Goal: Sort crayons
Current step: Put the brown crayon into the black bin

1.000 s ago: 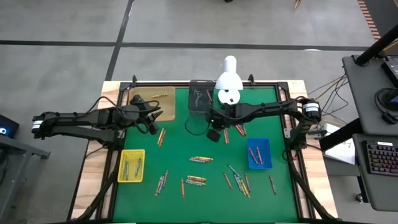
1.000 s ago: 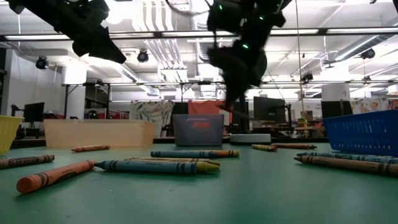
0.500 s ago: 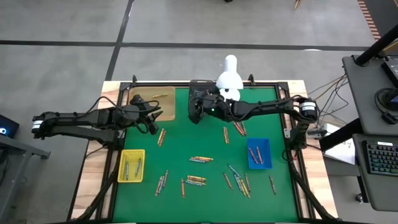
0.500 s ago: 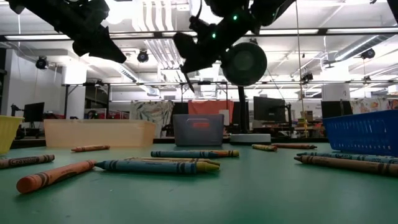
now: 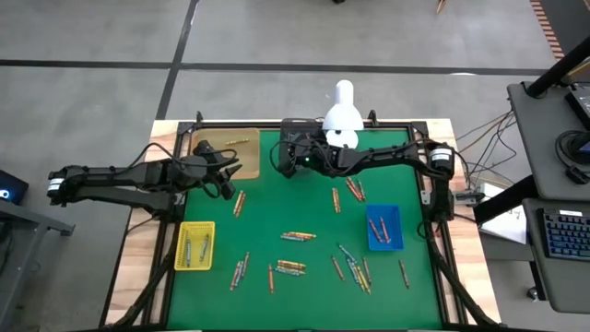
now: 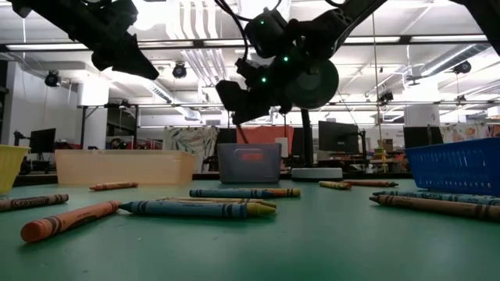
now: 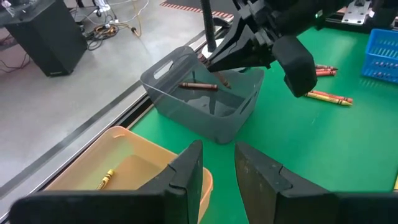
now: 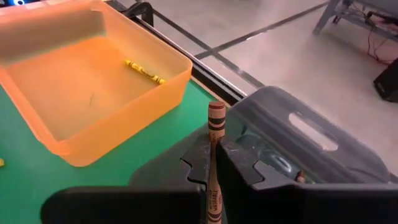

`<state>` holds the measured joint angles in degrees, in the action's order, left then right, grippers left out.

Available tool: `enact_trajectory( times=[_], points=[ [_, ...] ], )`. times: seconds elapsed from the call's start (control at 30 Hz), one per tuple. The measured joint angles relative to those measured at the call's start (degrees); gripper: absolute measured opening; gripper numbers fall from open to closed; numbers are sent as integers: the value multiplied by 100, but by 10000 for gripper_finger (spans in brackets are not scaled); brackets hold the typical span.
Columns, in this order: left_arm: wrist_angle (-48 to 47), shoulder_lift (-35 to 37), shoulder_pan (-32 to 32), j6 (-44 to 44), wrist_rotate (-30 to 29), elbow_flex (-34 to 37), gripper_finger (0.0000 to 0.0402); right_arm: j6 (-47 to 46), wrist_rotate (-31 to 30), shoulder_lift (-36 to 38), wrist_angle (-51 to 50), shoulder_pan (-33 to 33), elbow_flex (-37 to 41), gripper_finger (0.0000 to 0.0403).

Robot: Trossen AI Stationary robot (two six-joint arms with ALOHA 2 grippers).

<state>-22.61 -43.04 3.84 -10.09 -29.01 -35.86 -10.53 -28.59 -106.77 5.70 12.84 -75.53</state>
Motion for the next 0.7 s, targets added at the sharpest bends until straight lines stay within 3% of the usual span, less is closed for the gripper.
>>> enact_trajectory(
  times=[0.37, 0.7],
  points=[
    [17, 0, 0, 0, 2, 0, 76, -10, 10, -8, 17, -4, 0, 20],
    [22, 0, 0, 14, 2, 0, 76, -480, 13, -6, 17, -8, -2, 112]
  ],
)
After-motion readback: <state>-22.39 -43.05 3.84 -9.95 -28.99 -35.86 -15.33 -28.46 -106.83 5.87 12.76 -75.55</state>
